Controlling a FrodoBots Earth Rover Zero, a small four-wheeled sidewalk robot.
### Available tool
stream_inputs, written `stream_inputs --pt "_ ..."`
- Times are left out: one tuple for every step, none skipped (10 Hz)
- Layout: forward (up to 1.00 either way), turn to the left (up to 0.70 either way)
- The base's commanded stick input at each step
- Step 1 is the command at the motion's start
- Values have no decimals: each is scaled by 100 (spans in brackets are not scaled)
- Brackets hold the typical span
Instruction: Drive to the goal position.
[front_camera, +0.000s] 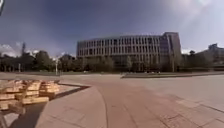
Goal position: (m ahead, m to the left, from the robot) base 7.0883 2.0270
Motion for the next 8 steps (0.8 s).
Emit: stream_inputs --pt "70 0" --pt "70 0" --pt "70 0" --pt "70 0" --pt "70 0" --pt "70 0" --pt "70 0" --pt "70 0"
